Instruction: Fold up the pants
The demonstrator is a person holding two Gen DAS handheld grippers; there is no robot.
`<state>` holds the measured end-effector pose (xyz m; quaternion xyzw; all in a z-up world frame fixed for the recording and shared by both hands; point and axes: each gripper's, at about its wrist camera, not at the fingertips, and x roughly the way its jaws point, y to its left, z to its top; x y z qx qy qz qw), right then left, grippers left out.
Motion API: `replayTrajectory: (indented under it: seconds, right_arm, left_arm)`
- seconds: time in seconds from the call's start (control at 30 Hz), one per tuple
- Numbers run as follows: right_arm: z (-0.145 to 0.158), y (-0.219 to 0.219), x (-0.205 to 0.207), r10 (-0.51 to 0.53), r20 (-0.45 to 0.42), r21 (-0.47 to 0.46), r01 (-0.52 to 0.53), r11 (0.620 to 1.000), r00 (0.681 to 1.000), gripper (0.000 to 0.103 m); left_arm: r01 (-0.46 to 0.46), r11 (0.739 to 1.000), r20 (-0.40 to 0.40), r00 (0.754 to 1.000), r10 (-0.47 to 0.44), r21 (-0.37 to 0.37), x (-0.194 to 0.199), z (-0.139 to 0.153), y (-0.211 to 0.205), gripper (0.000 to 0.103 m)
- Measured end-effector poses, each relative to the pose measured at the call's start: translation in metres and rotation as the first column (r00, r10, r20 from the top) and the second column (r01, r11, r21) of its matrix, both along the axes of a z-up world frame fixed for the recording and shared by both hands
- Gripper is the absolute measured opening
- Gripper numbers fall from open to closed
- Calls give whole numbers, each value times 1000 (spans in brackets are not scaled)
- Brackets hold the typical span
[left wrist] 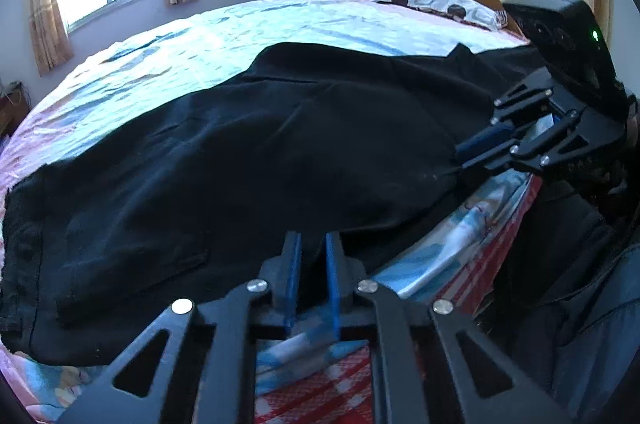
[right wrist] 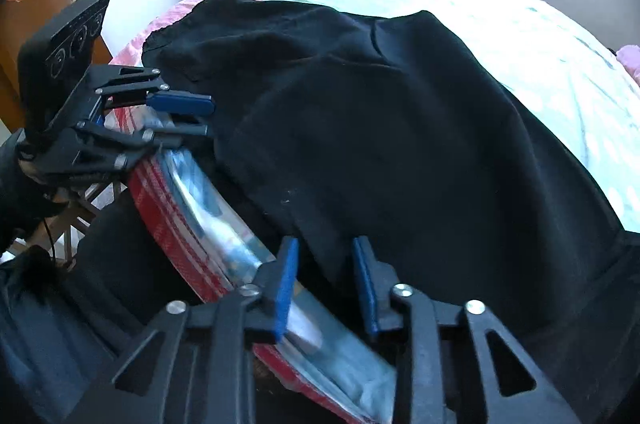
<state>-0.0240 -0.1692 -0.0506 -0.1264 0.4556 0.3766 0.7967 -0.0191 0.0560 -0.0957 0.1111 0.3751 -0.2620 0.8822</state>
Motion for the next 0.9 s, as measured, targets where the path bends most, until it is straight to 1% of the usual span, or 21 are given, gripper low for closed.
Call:
replayTrajectory:
  seconds: [0.07, 0.13, 0.23, 0.3, 0.4, 0.5, 0.53, 0.6, 0.63, 0.67, 0.7, 0.77, 0.8, 0.83, 0.87, 0.9]
  right_arm:
    - [0, -2, -1, 2, -1, 10, -2, 1000, 1000, 9]
    - [0, -1, -3, 11, -2, 11, -11, 1000, 1000, 5]
    - [-1, -1, -8, 22, -18, 23, -21, 1000, 1000, 2]
    - [-4, -2, -14, 40, -48, 34, -39, 999, 998, 1]
    - [-12, 0, -21, 51, -61, 16, -50, 999, 997, 0]
    - [-14, -2, -23, 45, -57, 40, -43, 998, 997, 1]
    - [-11, -6, -23, 29, -51, 46, -26, 999, 998, 1]
    - [1, -17, -28, -9, -9, 42, 9, 999, 1000, 1]
    - [7, -24, -32, -20, 13, 44, 19, 999, 1000, 1]
    - [12, -34, -35, -44, 28, 45, 43, 998, 999, 1]
    - [16, -48, -38, -87, 32, 58, 85, 995, 996, 1]
    - [22, -80, -41, -187, 21, 97, 184, 978, 982, 2]
    - [24, -105, -42, -262, -2, 118, 260, 958, 965, 2]
    - [25, -120, -43, -308, -10, 125, 307, 943, 951, 2]
    - [27, -144, -46, -384, -16, 139, 383, 913, 923, 2]
    - [29, -160, -48, -430, -27, 152, 429, 890, 902, 2]
  left_arm:
    - [15, 1000, 3, 1000, -15, 3, -1, 0, -1, 6]
    - [27, 1000, 7, 1000, -27, 15, -3, 0, -2, 5]
    - [37, 999, -11, 999, -37, -10, -6, 2, 3, 3]
    - [51, 999, -22, 998, -51, -8, -11, 1, 6, 3]
    - [54, 998, -36, 998, -55, -20, -16, 0, 11, 3]
    - [49, 998, -14, 999, -50, -28, -20, 8, 12, 4]
    - [47, 999, -4, 999, -47, -13, -21, 12, 9, 7]
    - [56, 998, 38, 998, -56, 3, -25, 20, 1, 23]
    - [70, 998, 61, 996, -70, 11, -26, 25, -6, 43]
    - [78, 997, 83, 993, -80, 19, -26, 28, -14, 60]
    - [95, 995, 111, 989, -96, 19, -27, 32, -24, 65]
    - [145, 989, 118, 982, -145, 16, -23, 35, -47, 66]
    - [171, 985, 119, 978, -172, 16, -20, 36, -60, 66]
    - [194, 981, 120, 973, -195, 19, -16, 36, -75, 66]
    - [215, 976, 116, 969, -216, 24, -11, 36, -92, 66]
    - [241, 970, 113, 964, -242, 29, -8, 36, -108, 66]
